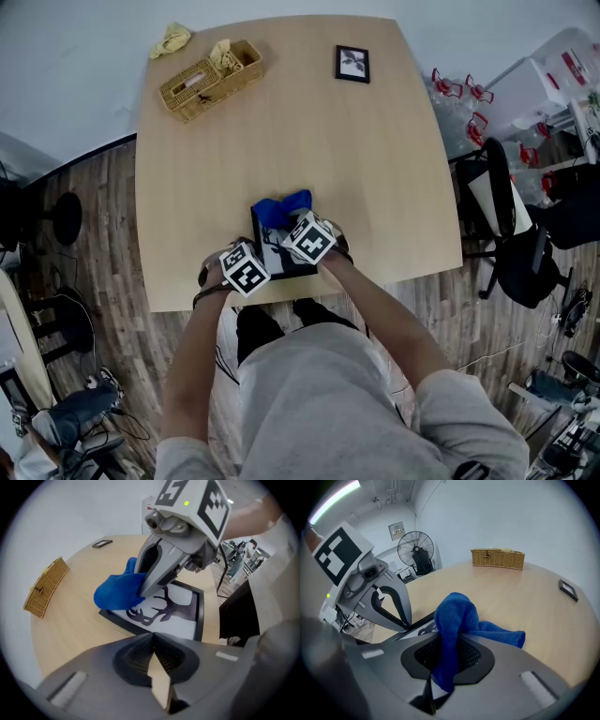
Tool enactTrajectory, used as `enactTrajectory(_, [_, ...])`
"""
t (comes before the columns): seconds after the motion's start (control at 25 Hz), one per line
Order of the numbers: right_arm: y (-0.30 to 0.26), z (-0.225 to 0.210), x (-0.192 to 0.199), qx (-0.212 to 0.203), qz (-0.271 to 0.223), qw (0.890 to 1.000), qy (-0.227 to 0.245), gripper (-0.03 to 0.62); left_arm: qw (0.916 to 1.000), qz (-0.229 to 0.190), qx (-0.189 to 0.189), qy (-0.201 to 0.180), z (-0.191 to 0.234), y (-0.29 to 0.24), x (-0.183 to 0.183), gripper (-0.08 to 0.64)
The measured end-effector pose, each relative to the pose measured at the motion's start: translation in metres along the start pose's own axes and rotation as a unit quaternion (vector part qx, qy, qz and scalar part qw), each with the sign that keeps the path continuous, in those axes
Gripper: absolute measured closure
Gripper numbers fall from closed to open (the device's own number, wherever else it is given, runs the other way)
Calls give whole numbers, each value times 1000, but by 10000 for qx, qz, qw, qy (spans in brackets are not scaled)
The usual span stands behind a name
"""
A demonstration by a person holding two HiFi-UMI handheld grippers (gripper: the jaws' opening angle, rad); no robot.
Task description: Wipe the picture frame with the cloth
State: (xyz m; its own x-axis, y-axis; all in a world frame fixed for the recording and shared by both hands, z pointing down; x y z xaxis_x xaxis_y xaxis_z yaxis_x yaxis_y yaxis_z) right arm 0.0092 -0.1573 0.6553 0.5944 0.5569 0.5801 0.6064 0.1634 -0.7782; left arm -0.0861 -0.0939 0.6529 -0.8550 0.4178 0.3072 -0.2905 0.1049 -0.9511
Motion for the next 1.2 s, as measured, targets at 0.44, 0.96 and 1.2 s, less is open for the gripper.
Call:
enactTrajectory(0.44, [-5, -12, -16, 315, -81, 9994, -78, 537, 9999, -129, 56, 48, 1, 1, 2, 506])
enactTrajectory(0.96, [-5, -17, -26, 558, -215, 9979, -234, 537, 9993, -312, 172, 134, 5, 2, 4, 506])
enactTrajectory(1.2, [-6, -22, -37, 710, -337, 9965, -270, 537, 9990, -395, 128, 151, 4, 1, 6, 506])
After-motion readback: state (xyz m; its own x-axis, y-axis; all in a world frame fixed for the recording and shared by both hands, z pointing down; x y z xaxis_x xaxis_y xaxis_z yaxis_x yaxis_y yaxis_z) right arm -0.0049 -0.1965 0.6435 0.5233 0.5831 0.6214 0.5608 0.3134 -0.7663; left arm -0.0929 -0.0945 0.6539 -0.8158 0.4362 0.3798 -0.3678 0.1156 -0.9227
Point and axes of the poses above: the fingertips, and each gripper's own axes: y backward along the fingers, z to its left, x out of its underside, the point moved 7 cm from there along y, backward along the fingers, and after that the axes turned 4 degrees about -y, right-handed, at the moved point
